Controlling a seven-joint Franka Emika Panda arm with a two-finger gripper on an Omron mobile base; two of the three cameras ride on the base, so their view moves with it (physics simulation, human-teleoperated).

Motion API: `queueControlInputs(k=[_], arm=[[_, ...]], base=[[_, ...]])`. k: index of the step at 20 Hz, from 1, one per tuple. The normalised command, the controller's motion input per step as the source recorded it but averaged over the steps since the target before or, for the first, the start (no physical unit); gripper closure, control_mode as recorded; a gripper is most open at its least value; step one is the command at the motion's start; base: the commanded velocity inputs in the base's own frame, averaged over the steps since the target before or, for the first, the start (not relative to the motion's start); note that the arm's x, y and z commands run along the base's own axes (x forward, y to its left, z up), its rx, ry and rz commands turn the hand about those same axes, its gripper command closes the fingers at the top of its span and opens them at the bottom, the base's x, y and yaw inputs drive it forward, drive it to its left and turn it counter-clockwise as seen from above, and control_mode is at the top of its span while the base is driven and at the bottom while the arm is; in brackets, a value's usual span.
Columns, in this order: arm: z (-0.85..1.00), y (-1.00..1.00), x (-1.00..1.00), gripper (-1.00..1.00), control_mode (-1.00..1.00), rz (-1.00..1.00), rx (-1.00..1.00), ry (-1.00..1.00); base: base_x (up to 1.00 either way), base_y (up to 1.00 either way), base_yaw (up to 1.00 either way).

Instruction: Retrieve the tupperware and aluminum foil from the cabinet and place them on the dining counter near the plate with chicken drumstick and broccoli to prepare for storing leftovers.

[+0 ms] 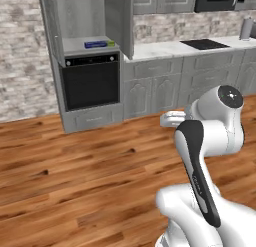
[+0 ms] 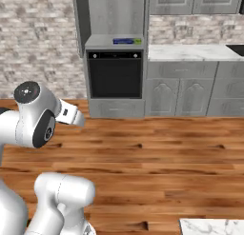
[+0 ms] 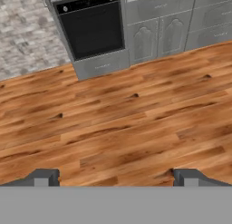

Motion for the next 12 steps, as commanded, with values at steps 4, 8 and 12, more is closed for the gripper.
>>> queueControlInputs(k=[4, 8, 12], arm=[[0.00, 0.00, 0.00, -1.00, 1.00, 0.00, 0.00, 0.00], [0.00, 0.00, 0.00, -1.00, 1.00, 0.00, 0.00, 0.00], [0.00, 0.00, 0.00, -1.00, 1.00, 0.00, 0.00, 0.00]], base=[[1.00, 0.13, 0.00], [1.00, 0.11, 0.00], [1.00, 0.09, 0.00]])
